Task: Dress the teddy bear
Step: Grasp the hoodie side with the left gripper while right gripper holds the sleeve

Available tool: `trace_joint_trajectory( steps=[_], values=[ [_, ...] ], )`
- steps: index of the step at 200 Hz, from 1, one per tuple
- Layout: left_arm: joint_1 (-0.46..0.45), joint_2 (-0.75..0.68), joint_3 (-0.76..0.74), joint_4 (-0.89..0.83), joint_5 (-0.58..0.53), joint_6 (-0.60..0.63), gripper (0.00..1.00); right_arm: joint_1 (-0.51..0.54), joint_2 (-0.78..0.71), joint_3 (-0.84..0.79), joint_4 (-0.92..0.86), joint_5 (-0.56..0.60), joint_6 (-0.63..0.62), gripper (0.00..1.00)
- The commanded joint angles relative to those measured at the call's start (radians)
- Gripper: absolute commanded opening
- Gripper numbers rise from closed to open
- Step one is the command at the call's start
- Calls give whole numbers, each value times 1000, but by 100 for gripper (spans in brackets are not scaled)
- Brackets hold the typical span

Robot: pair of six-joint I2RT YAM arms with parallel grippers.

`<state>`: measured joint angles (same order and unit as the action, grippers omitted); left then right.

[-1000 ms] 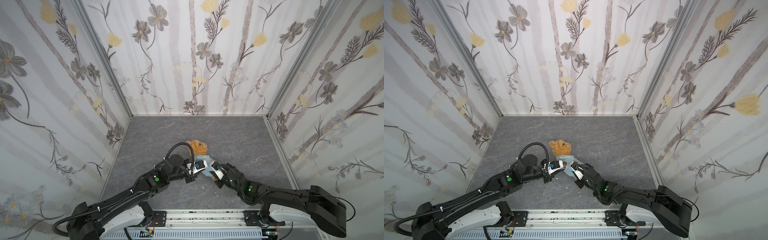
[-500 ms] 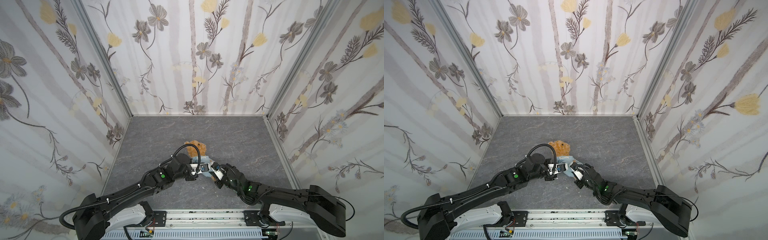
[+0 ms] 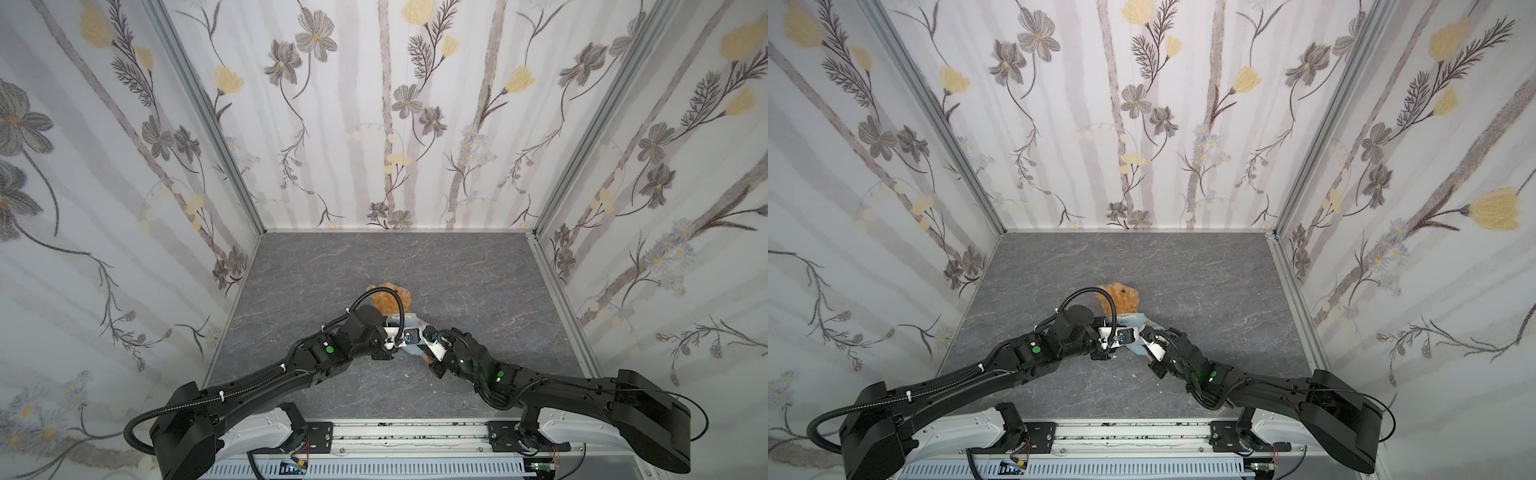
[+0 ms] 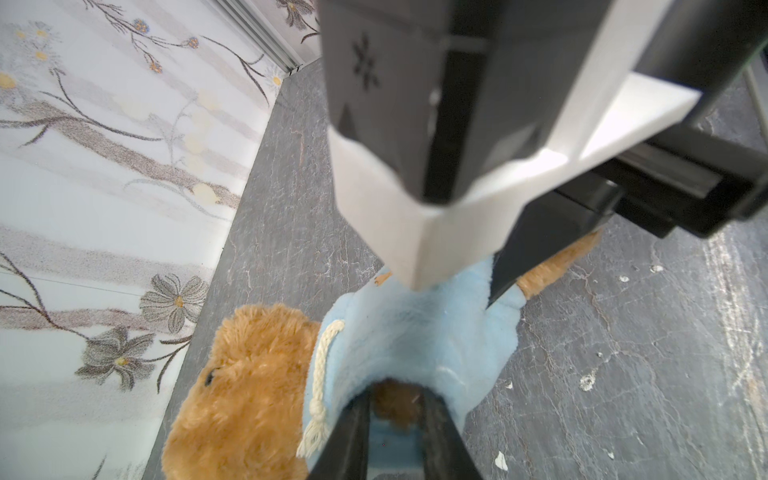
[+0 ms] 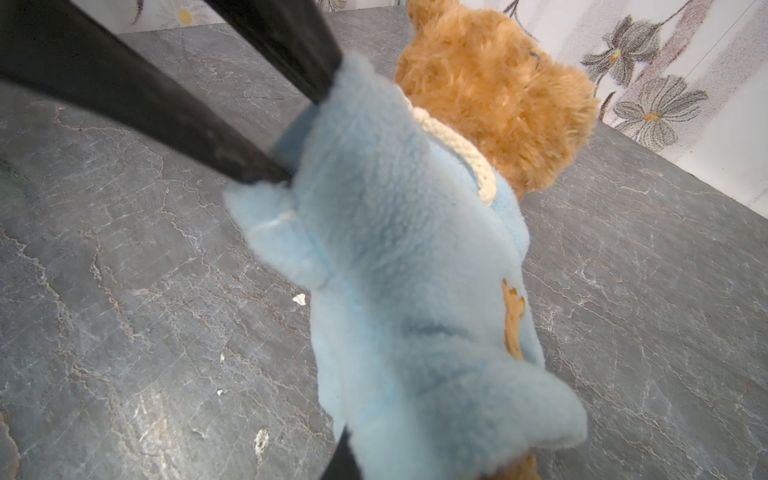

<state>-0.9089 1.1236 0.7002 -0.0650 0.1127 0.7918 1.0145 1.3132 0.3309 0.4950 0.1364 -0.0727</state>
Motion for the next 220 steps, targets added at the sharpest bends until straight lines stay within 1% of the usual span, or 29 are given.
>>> trace_joint_trajectory(
  steps=[1, 56, 107, 135, 159, 161, 178, 220],
  values=[
    [2, 12, 5, 10, 28, 33, 25, 1, -17, 2, 84, -27, -8, 2],
    [1, 53, 33, 14, 28, 48, 29, 1, -13, 8, 113, -63, -3, 2],
    [2, 94, 57, 20, 58, 51, 32, 2, -8, 4, 149, -104, -6, 1],
    [2, 116, 67, 21, 90, 44, 38, 1, -9, 5, 168, -123, -19, 1],
    [2, 131, 76, 22, 98, 35, 39, 1, -8, 5, 190, -140, -28, 0],
    [2, 148, 75, 22, 100, 35, 39, 1, -8, 4, 192, -141, -27, 0],
    [4, 170, 78, 24, 112, 25, 35, 2, -6, 5, 212, -146, -25, 0],
    [33, 159, 69, 24, 135, -3, 15, 1, -19, -26, 237, -127, -10, 0]
  ],
)
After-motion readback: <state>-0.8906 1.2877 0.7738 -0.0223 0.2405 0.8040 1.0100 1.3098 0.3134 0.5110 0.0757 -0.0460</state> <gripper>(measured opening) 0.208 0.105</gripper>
